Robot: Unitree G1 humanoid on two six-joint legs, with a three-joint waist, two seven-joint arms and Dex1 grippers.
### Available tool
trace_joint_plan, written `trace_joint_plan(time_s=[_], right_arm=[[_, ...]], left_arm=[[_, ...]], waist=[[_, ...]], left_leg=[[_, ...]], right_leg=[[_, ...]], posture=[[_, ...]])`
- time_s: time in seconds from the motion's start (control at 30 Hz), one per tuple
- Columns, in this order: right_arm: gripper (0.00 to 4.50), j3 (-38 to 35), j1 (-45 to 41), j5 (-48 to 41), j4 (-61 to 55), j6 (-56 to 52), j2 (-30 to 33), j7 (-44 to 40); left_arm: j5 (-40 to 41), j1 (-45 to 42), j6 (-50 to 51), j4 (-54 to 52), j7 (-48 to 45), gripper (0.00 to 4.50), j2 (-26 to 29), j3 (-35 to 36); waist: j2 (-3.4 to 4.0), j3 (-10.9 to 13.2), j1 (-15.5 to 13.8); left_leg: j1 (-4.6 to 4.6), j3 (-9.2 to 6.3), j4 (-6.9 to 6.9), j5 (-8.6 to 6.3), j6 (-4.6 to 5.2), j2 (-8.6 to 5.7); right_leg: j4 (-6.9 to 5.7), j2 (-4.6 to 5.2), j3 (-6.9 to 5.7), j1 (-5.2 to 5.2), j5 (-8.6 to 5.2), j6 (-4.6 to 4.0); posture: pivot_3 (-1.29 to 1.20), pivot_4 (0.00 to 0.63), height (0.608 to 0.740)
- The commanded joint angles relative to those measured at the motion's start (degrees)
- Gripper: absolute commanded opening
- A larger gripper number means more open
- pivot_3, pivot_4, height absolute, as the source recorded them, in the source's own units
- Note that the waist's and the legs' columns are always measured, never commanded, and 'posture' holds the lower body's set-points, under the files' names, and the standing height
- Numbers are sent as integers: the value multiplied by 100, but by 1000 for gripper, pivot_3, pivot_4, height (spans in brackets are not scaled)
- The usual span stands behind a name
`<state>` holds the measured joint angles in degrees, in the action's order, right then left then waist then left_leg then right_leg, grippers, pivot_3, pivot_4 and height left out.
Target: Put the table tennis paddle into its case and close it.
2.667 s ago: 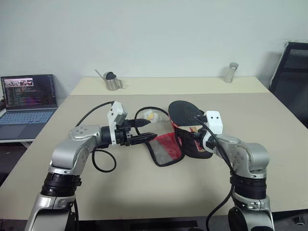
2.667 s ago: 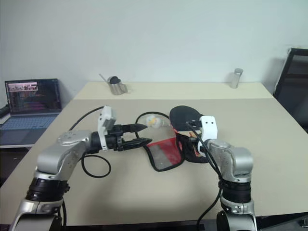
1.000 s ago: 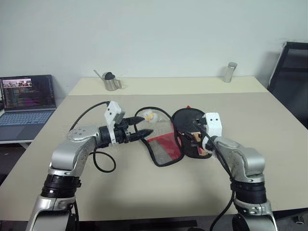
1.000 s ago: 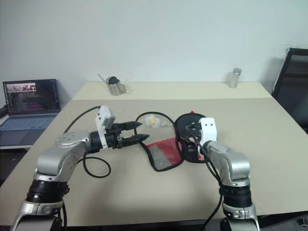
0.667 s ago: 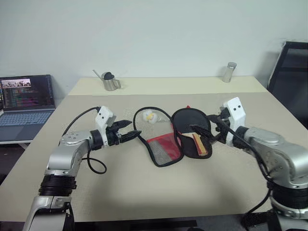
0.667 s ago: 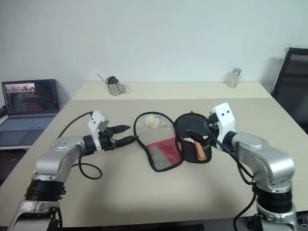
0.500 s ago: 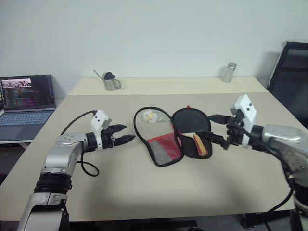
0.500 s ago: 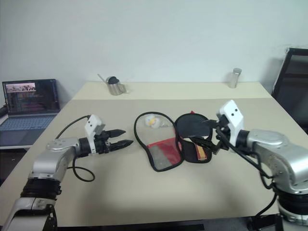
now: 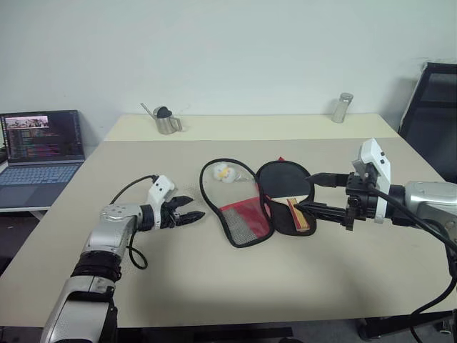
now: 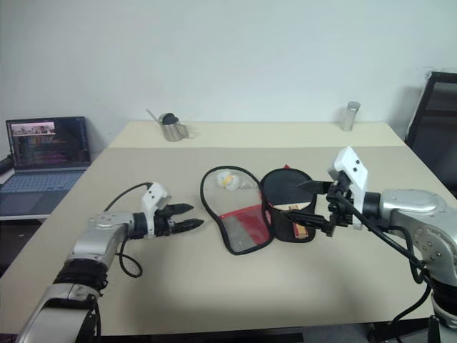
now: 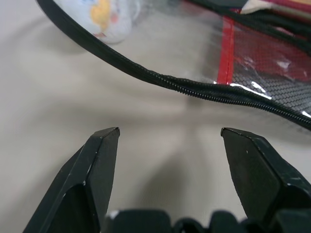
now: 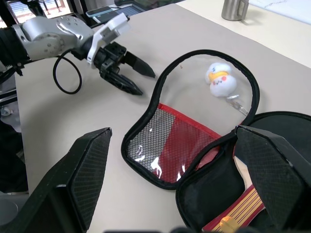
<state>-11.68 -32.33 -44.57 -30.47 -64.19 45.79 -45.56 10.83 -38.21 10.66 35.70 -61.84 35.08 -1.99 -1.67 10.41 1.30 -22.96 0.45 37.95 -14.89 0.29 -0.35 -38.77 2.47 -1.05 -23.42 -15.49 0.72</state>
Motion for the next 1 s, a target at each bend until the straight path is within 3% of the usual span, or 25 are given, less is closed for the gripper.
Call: trace_joint_plan(time_s=[0.03, 0.47, 0.73, 1.0], right_arm=[[4477, -95, -75, -144, -37, 102, 57, 85], [4477, -123, -194, -331, 68, 85, 198, 213], [4477, -606, 232, -556, 112, 3, 993, -104], [4477, -1088, 812, -618, 74, 7, 1551, -175]], left_arm=[[-157, -289, -346, 271, 65, 3642, -167, -38], [-663, -1256, -1368, 1402, 48, 3642, -1067, -375], [-517, -2184, -1550, 1628, -200, 3642, -1995, -360], [-719, -2925, -1986, 2655, -164, 3642, -2908, -413]], waist=[[0, 0, -4], [-2, 0, -45], [-11, 6, -173], [-13, 7, -137]], left_leg=[[0, 0, 0, 0, 0, -1], [-3, 0, 2, 0, 0, -4], [-13, -8, 9, 0, 0, -8], [-11, -4, 7, -2, 3, -8]], right_leg=[[0, 1, 0, 0, 0, 0], [-1, 1, -3, 0, 0, 1], [4, 1, -14, 0, 0, 1], [13, -4, -13, 4, 1, 2]], posture=[[0, 150, 740], [0, 150, 740], [0, 150, 740], [0, 150, 740]])
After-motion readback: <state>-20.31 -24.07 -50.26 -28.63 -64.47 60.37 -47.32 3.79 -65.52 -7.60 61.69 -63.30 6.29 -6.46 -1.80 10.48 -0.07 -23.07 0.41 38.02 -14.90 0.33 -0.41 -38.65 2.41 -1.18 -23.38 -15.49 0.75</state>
